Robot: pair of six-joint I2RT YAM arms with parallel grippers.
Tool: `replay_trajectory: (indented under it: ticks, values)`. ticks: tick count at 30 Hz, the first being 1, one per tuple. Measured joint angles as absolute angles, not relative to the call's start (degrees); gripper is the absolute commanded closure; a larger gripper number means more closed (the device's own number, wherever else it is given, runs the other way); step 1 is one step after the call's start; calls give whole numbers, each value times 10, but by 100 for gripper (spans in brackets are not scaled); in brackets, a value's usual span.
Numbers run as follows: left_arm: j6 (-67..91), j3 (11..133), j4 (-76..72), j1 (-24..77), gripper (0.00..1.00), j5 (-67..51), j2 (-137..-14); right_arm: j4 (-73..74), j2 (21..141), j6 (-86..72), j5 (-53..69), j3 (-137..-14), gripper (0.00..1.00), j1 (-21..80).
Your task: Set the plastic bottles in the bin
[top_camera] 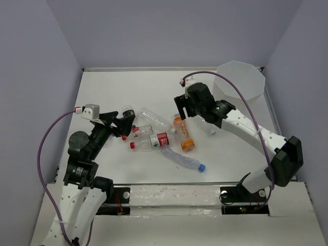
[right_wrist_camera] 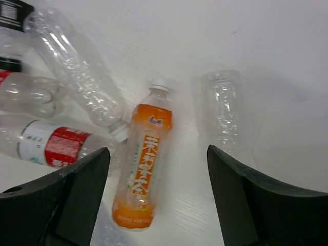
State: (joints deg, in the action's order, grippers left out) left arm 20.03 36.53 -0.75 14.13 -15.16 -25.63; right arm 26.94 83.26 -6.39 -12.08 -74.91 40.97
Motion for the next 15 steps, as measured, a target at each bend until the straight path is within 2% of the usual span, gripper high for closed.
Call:
replay_trajectory:
  ticks: [3,15]
  values:
    - [200,365,-4,141,1,-152,-257,286,867,-35,-175,-768,9,409]
    - [201,365,-2,142,1,-168,-260,322,1034,53,-221,-867,8,366]
